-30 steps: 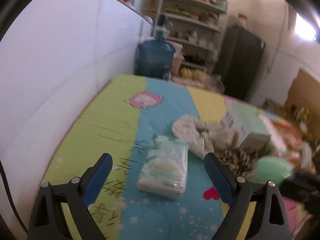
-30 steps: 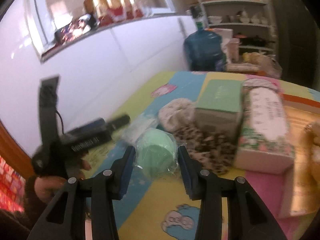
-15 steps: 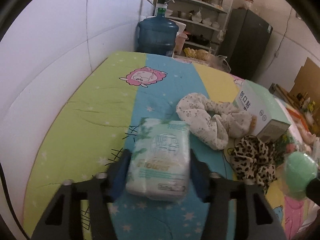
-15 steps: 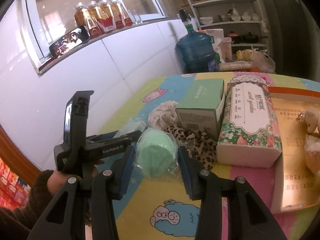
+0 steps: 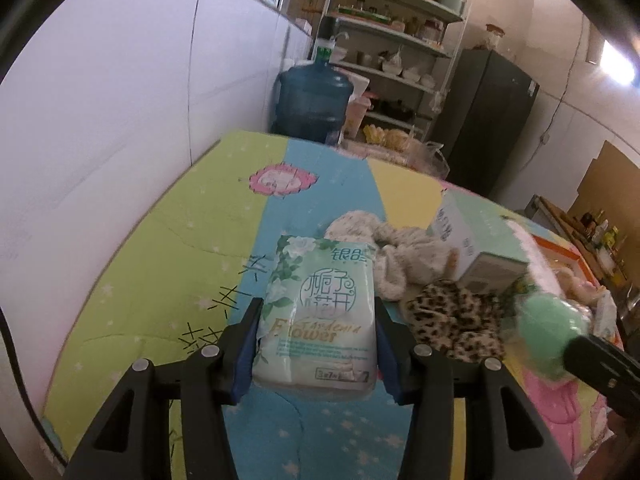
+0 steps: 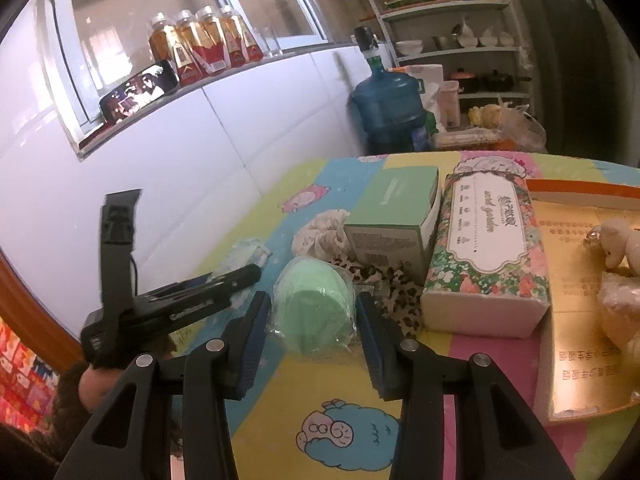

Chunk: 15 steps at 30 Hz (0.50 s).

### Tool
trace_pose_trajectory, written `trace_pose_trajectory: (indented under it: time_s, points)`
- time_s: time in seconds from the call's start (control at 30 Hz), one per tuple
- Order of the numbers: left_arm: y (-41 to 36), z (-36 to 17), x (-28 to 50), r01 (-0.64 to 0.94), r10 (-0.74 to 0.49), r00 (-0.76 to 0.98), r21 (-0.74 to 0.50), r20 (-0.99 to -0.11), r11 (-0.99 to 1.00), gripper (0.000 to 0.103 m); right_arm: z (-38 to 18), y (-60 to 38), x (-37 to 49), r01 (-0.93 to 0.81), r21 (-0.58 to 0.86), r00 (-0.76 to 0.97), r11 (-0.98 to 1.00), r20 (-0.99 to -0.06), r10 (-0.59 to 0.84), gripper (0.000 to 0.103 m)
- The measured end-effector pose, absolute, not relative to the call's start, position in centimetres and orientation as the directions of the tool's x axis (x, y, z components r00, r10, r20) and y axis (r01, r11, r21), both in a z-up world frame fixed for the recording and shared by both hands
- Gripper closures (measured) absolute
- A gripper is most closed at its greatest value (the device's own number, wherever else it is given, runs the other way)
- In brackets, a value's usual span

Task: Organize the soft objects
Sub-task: 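Carry the tissue pack with left tool while right tool carries the green ball over the box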

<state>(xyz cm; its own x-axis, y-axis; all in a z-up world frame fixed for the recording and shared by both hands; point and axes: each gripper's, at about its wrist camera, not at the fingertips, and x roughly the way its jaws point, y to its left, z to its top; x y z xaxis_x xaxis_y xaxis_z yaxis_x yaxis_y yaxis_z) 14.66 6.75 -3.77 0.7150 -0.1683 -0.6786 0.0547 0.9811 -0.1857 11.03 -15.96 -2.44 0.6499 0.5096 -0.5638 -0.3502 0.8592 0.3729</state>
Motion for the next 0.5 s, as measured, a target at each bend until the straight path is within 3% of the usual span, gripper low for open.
trace_pose_trajectory:
  time_s: [0.5]
  points:
    - [2.4, -0.3, 10.9, 0.131, -0.207, 0.765, -0.166, -0.61, 0.977, 0.052, -0.8, -18.2, 8.4, -0.322, 0.359, 0.704, 0.876, -0.528, 0.475, 0.058]
